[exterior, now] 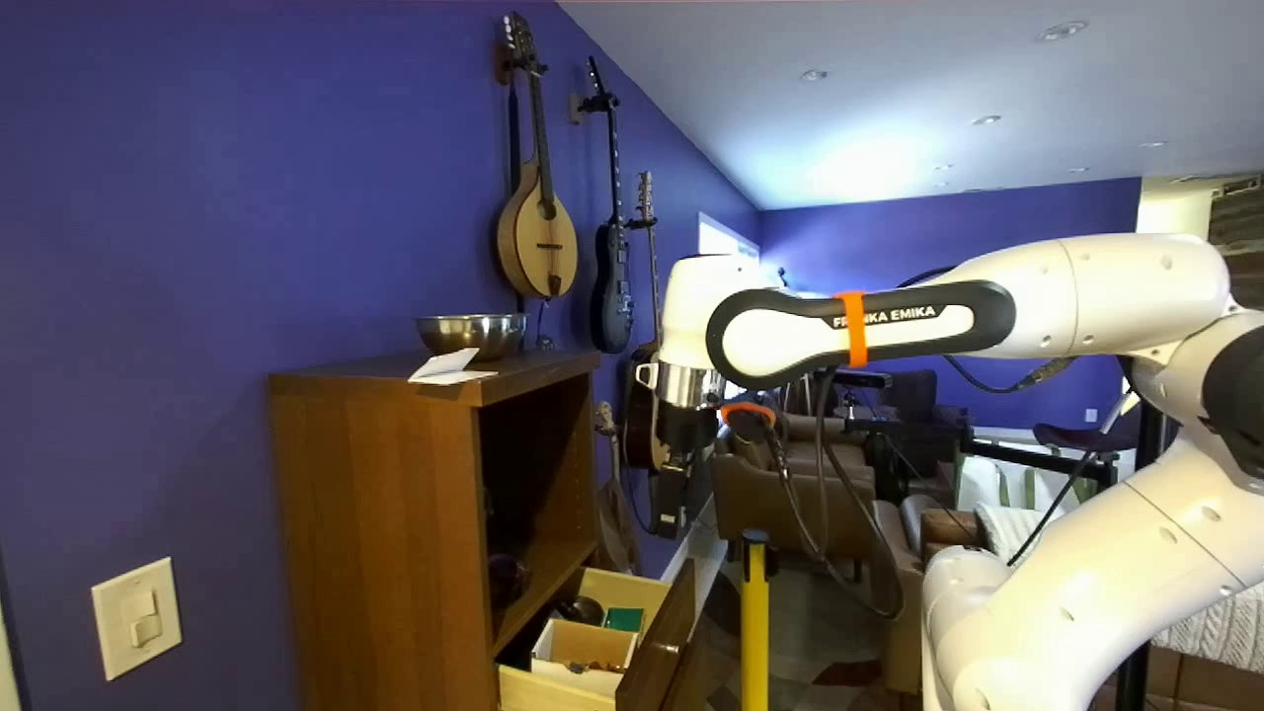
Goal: Pick up the white box from the open drawer and put it on the shelf above the chest of drawers
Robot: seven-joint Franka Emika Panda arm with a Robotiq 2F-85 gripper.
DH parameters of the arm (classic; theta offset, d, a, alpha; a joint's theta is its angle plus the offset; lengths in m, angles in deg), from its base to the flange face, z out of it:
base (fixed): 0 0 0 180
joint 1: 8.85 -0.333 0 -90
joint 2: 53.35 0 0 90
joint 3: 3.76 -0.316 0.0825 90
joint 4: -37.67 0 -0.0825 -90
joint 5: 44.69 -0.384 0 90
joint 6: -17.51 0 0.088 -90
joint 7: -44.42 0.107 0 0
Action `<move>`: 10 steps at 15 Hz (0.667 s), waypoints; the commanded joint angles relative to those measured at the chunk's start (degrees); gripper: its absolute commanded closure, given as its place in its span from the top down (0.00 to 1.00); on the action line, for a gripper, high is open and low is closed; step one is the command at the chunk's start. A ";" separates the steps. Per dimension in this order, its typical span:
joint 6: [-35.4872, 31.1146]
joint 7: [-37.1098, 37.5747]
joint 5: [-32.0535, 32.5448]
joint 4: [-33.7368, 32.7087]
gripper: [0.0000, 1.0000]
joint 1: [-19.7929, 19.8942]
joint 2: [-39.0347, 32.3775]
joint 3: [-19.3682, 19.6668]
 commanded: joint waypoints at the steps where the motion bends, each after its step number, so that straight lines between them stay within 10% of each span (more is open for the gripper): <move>1: -6.45 0.32 -1.85 -2.21 1.00 -1.37 -10.05 0.71; 10: -3.44 -13.13 -5.98 -13.57 1.00 -2.23 -34.33 3.95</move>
